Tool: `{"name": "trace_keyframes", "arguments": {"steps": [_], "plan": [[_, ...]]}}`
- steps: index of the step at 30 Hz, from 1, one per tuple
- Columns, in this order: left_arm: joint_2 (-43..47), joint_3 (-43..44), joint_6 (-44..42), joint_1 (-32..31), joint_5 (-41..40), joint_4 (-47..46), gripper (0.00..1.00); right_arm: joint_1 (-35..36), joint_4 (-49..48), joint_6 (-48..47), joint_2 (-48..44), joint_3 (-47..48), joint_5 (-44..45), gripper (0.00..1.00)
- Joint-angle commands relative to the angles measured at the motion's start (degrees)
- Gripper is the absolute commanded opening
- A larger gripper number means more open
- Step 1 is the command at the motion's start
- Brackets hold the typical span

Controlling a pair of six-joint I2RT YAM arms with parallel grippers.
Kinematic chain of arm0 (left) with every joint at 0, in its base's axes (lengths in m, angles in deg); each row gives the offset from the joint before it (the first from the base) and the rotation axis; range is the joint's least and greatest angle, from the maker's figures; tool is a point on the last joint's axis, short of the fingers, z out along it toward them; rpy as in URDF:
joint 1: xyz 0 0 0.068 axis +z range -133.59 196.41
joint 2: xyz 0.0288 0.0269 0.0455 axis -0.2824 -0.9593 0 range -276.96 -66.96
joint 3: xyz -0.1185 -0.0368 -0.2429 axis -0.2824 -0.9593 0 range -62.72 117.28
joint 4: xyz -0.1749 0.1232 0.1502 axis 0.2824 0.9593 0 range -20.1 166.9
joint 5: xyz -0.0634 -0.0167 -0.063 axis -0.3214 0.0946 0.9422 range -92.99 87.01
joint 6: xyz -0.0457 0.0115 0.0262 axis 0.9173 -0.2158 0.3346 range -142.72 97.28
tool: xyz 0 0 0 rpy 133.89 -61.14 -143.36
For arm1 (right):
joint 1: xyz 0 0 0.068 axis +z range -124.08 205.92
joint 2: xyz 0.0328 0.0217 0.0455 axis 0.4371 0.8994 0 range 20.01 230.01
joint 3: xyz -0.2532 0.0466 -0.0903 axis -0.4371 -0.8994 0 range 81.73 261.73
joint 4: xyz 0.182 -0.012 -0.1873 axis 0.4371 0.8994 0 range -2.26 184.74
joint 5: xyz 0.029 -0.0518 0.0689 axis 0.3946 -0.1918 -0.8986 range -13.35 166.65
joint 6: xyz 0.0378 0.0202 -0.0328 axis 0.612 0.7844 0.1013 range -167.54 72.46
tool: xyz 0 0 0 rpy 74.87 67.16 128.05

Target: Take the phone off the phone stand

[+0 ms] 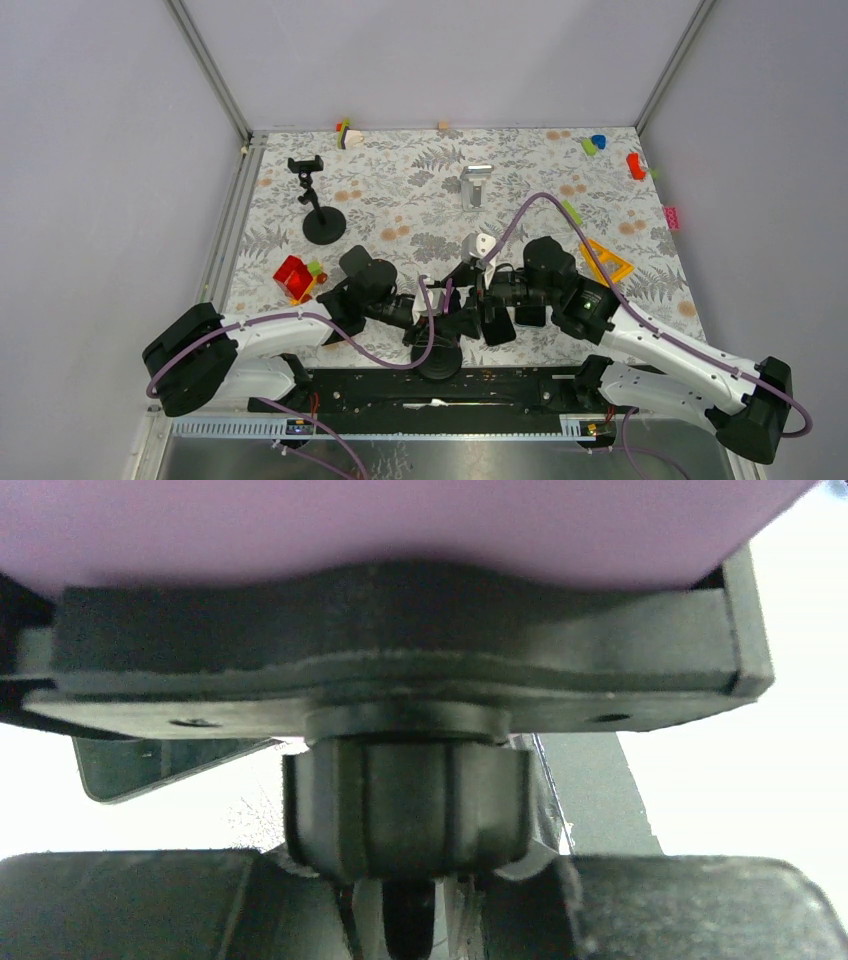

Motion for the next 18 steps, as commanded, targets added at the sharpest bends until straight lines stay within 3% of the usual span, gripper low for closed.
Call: {"name": "trace_keyframes", "arguments": {"steps": [1, 15, 18], "plan": [[2.2, 1.5, 1.2, -0.3, 1.1, -0.7, 0.00, -0.5, -1.1, 1.2, -3.2, -2.2, 1.0, 0.86], [1.9, 1.5, 1.5, -0.3, 0.6, -0.7, 0.00, -0.4, -1.7, 2.6, -4.3, -2.5, 2.7, 0.87], [1.8, 1.6, 1.5, -0.3, 0.1, -0.7, 0.00, -0.5, -2.1, 3.3, -4.3, -2.6, 2.6, 0.79]]}}
